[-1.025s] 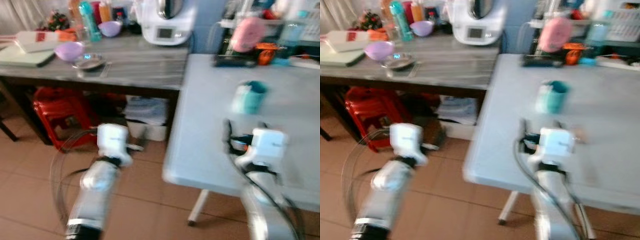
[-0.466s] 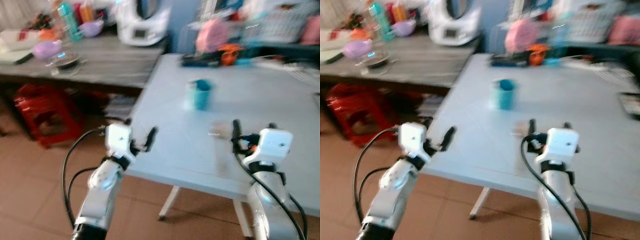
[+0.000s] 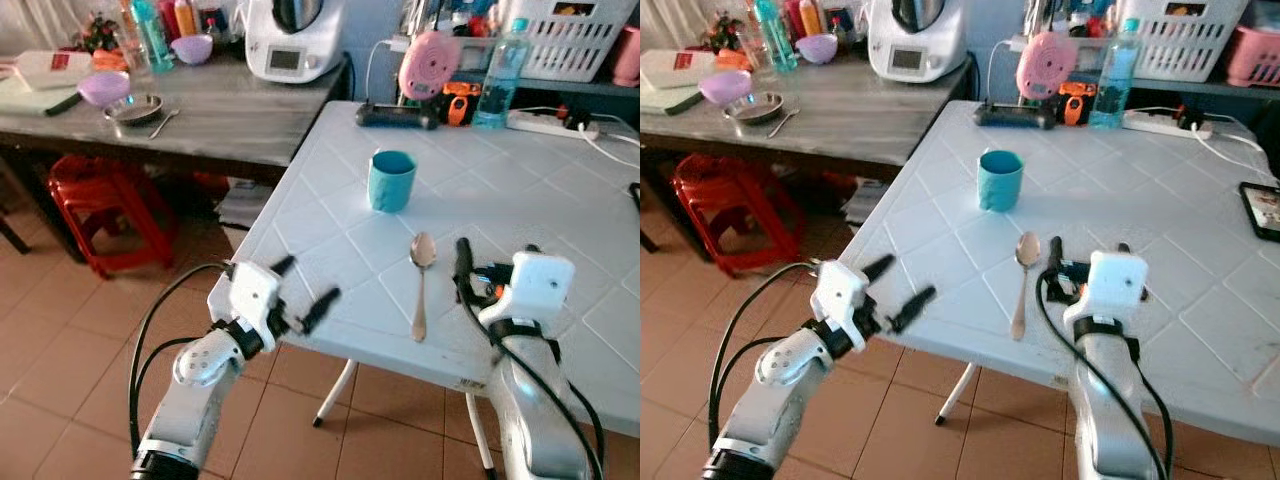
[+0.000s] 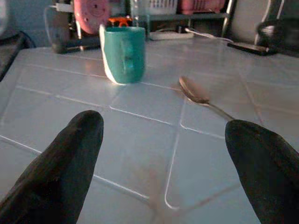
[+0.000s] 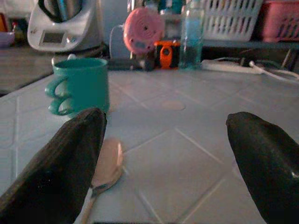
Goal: Setting the table
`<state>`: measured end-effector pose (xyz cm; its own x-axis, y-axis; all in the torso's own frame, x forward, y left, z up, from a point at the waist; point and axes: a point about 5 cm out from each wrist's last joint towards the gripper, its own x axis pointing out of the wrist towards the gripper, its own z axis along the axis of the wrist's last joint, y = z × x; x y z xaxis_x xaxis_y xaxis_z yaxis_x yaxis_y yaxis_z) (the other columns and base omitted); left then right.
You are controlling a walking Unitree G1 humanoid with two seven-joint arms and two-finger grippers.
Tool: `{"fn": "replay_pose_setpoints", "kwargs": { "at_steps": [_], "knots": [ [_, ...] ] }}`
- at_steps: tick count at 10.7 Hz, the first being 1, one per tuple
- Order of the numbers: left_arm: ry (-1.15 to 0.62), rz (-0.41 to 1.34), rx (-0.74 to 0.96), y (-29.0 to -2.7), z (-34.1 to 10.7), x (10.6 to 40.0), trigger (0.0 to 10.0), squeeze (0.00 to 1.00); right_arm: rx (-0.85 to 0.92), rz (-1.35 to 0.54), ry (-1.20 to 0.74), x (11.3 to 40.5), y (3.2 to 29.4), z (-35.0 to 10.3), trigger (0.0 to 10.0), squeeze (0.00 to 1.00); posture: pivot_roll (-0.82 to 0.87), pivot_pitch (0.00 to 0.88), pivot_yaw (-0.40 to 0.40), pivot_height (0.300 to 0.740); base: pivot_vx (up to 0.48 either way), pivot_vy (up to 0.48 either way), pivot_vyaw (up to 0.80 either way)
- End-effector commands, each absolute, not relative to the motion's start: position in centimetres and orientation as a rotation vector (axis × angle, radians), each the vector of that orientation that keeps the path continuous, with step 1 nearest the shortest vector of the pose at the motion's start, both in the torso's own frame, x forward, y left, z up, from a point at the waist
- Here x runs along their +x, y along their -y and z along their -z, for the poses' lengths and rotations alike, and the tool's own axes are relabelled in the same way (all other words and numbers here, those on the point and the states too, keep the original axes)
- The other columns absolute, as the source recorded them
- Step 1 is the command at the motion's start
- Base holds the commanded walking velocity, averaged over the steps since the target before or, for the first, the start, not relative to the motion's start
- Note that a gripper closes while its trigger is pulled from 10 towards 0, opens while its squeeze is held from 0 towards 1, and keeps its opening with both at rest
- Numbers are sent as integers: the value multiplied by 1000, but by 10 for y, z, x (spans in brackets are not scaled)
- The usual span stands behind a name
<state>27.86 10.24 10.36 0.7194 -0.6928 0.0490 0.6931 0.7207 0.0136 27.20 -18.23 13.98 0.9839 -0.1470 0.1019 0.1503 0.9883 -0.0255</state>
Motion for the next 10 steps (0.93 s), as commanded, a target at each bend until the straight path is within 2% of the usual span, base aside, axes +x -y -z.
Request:
{"fn": "replay_pose_setpoints", "kwargs": {
  "at_steps": [1, 3, 6, 10],
  "knots": [
    [49, 811, 31, -102, -105, 279, 10000, 0, -19, 131, 39, 279, 183, -134, 10000, 0, 12, 33, 44, 740, 0, 0, 0],
    [41, 878, 48, -100, -103, 273, 10000, 0, -55, 96, -78, 292, 180, -122, 10000, 0, 13, 36, 44, 740, 0, 0, 0],
    [28, 909, 28, -99, -101, 270, 10000, 0, 0, 36, -140, 309, 162, -116, 10000, 0, 20, 42, 46, 740, 0, 0, 0],
    [27, 925, 23, -98, -101, 269, 10000, 0, 3, -12, -270, 312, 147, -99, 10000, 0, 21, 44, 42, 740, 0, 0, 0]
  ]
}}
